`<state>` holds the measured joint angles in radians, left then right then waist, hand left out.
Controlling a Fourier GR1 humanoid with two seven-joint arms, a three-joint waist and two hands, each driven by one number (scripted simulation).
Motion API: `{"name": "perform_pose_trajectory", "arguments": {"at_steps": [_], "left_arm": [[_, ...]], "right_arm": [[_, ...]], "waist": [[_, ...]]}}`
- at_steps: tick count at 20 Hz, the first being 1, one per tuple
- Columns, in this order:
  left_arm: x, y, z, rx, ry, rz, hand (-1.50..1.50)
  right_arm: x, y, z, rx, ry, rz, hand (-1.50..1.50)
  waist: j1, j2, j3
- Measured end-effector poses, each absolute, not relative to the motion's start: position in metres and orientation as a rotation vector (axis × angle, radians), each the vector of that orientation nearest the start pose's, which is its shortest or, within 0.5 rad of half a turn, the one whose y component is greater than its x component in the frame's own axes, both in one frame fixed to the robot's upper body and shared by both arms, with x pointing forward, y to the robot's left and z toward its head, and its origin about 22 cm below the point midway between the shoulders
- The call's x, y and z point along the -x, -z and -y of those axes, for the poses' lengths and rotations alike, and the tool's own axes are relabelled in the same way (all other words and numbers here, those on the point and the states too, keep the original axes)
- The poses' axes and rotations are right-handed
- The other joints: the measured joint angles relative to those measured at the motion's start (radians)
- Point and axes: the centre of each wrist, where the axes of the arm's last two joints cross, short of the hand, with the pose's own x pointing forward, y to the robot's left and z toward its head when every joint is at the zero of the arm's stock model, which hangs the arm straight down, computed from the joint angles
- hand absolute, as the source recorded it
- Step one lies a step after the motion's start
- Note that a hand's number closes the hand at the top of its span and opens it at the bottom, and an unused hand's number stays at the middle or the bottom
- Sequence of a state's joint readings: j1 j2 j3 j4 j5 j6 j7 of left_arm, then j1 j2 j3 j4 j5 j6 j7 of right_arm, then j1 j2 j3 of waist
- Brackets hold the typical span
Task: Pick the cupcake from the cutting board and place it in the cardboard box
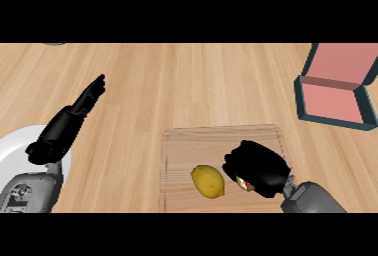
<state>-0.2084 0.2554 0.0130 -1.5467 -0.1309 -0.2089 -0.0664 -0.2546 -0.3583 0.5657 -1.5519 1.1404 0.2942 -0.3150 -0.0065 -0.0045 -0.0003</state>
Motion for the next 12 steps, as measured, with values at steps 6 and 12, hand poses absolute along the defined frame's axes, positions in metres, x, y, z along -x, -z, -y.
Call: {"name": "perform_pose_trajectory", "arguments": {"at_steps": [6, 12], "left_arm": [[-0.289, -0.064, -0.272, -0.108, 0.518, 1.744, 0.0], [-0.288, -0.063, -0.272, -0.111, 0.516, 1.747, 0.0]], "right_arm": [[-0.242, -0.043, 0.208, 0.217, -1.977, 1.736, 1.5], [-0.235, -0.091, 0.238, 0.261, -1.903, 1.987, 1.5]], "waist": [[-0.002, 0.002, 0.0], [-0.005, 0.001, 0.0]]}}
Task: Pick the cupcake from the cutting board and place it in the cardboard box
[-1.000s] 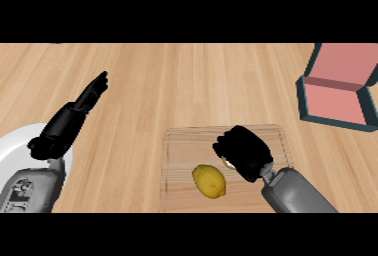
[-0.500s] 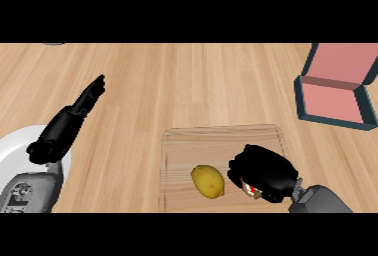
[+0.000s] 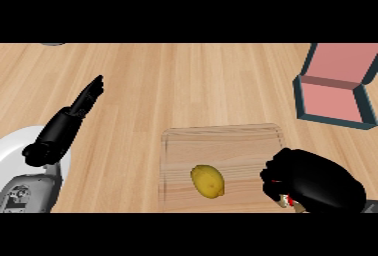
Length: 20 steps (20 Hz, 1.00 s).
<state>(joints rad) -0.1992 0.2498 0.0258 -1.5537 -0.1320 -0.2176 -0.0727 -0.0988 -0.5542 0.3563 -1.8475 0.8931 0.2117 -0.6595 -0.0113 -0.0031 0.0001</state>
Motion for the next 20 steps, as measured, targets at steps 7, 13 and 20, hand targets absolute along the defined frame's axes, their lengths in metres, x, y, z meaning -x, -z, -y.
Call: {"name": "perform_pose_trajectory", "arguments": {"at_steps": [7, 13, 20], "left_arm": [[-0.288, -0.058, -0.275, -0.115, 0.515, 1.742, 0.0], [-0.289, -0.06, -0.272, -0.103, 0.525, 1.75, 0.0], [-0.294, -0.061, -0.262, -0.082, 0.54, 1.746, 0.0]], "right_arm": [[-0.225, -0.146, 0.272, -0.489, 2.17, -2.811, 1.5], [-0.246, -0.185, 0.297, -0.779, 1.931, -3.178, 1.5], [-0.3, -0.221, 0.33, -1.08, 1.759, -3.385, 1.5]], "waist": [[-0.004, 0.0, -0.001], [0.008, 0.002, -0.002], [0.026, 0.006, -0.001]]}}
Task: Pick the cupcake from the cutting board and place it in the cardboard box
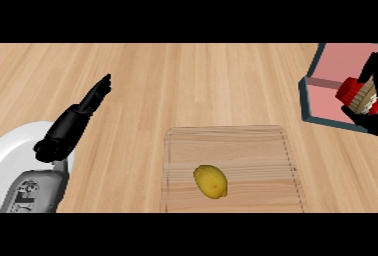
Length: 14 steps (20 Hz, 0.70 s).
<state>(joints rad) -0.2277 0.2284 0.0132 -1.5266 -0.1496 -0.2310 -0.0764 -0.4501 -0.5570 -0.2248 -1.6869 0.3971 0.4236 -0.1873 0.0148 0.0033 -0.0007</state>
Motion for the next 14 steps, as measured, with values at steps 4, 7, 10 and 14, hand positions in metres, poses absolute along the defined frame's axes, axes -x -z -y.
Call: {"name": "perform_pose_trajectory", "arguments": {"at_steps": [4, 7, 10, 14], "left_arm": [[-0.293, -0.063, -0.258, -0.077, 0.543, 1.751, 0.0], [-0.294, -0.067, -0.257, -0.075, 0.546, 1.76, 0.0], [-0.298, -0.073, -0.253, -0.071, 0.558, 1.761, 0.0], [-0.3, -0.067, -0.25, -0.061, 0.562, 1.764, 0.0]], "right_arm": [[-0.334, -0.229, 0.345, 0.722, -1.024, 1.928, 1.5], [-0.352, -0.231, 0.36, 0.764, -1.1, 1.84, 1.5], [-0.363, -0.228, 0.378, 0.761, -1.192, 1.701, 1.5], [-0.377, -0.215, 0.397, 0.728, -1.29, 1.55, 1.5]], "waist": [[0.008, 0.002, 0.0], [0.015, 0.005, 0.001], [0.019, 0.008, 0.001], [0.028, 0.012, 0.001]]}}
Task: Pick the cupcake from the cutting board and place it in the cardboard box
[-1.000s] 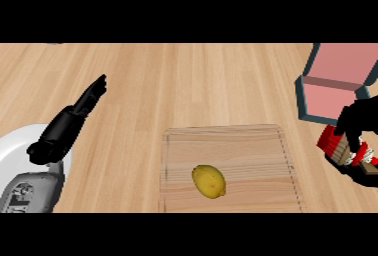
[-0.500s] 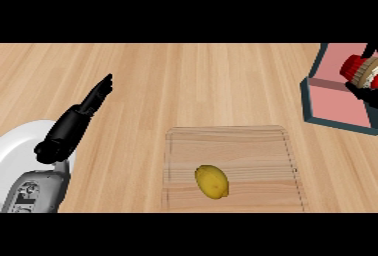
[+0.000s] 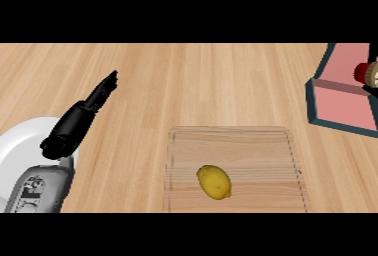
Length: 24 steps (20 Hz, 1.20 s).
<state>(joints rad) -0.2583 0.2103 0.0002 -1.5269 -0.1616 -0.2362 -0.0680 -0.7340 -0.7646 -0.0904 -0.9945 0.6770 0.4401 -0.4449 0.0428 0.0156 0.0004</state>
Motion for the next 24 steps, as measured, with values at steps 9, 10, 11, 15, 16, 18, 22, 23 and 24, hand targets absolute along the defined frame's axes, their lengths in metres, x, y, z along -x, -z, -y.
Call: {"name": "perform_pose_trajectory", "arguments": {"at_steps": [9, 10, 11, 15, 16, 18, 22, 23, 24], "left_arm": [[-0.303, -0.072, -0.252, -0.061, 0.572, 1.783, 0.0], [-0.304, -0.074, -0.248, -0.059, 0.575, 1.782, 0.0], [-0.303, -0.074, -0.247, -0.06, 0.574, 1.78, 0.0], [-0.305, -0.073, -0.246, -0.057, 0.568, 1.781, 0.0], [-0.304, -0.072, -0.249, -0.056, 0.568, 1.775, 0.0], [-0.302, -0.072, -0.25, -0.055, 0.56, 1.775, 0.0], [-0.301, -0.07, -0.25, -0.058, 0.56, 1.774, 0.0], [-0.301, -0.07, -0.251, -0.06, 0.56, 1.772, 0.0], [-0.3, -0.07, -0.252, -0.059, 0.559, 1.773, 0.0]], "right_arm": [[-0.39, -0.199, 0.435, 0.65, -1.477, 1.298, -1.5], [-0.391, -0.194, 0.435, 0.635, -1.493, 1.292, -1.5], [-0.393, -0.195, 0.437, 0.622, -1.499, 1.299, -1.5], [-0.396, -0.189, 0.44, 0.548, -1.454, 1.413, -1.5], [-0.398, -0.187, 0.439, 0.522, -1.411, 1.467, -1.5], [-0.4, -0.182, 0.439, 0.444, -1.265, 1.582, -1.5], [-0.407, -0.173, 0.437, 0.271, -0.909, 1.712, -1.5], [-0.407, -0.17, 0.439, 0.228, -0.824, 1.722, -1.5], [-0.407, -0.171, 0.441, 0.191, -0.746, 1.727, -1.5]], "waist": [[0.012, 0.004, 0.001], [0.014, 0.004, 0.002], [0.016, 0.005, 0.002], [0.013, 0.005, 0.003], [0.013, 0.004, 0.003], [0.011, 0.0, 0.004], [0.008, -0.001, 0.004], [0.007, -0.001, 0.004], [0.008, 0.0, 0.004]]}}
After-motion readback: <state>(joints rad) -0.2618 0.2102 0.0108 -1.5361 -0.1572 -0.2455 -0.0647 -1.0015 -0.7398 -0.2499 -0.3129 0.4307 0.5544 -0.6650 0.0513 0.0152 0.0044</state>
